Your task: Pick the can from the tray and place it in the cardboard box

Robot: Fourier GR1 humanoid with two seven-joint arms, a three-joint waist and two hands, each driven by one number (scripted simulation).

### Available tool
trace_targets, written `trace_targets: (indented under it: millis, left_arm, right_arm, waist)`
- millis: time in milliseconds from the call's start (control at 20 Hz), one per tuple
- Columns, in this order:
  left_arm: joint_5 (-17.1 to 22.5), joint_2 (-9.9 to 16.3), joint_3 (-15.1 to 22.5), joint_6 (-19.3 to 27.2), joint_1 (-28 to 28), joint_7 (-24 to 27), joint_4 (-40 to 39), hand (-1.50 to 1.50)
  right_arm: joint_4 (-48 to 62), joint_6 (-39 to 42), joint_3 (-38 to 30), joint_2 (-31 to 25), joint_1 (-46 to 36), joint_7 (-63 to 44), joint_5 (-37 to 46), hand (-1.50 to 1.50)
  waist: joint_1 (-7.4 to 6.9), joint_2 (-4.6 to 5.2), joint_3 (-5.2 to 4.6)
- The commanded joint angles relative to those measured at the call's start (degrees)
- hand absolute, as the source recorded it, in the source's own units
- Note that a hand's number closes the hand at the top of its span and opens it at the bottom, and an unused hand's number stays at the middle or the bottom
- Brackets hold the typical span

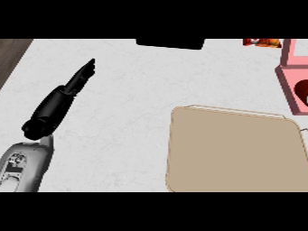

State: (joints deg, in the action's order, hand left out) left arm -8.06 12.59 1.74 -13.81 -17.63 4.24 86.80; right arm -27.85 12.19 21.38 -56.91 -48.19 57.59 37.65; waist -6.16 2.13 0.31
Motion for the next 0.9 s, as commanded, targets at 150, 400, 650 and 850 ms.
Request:
trace_targets:
  millis: [150, 400, 650, 850]
  left_arm:
    - [0.1, 0.4, 0.1, -0.7, 0.6, 0.4, 0.0, 0.00]
    - [0.3, 0.1, -0.4, 0.0, 1.7, 0.6, 0.2, 0.00]
    - [0.1, 0.0, 0.0, -0.2, 0.3, 0.0, 0.5, 0.00]
    - [0.1, -0.1, 0.2, -0.3, 0.2, 0.3, 0.9, 0.00]
  right_arm:
    - [3.6, 10.1, -4.7, 5.2, -2.6, 13.3, -9.9, -1.50]
    - [8.2, 22.6, -12.3, 10.1, -1.7, 6.0, -24.1, -1.50]
    - [13.1, 30.0, -16.9, 10.5, -4.6, -4.1, -31.8, -1.50]
    - [15.8, 32.7, -20.8, 8.8, -7.5, -10.1, -36.8, -1.50]
  waist:
    - [0.10, -0.04, 0.23]
    - [1.01, -0.51, 0.23]
    - [0.54, 0.06, 0.18]
    - [-0.25, 0.45, 0.30]
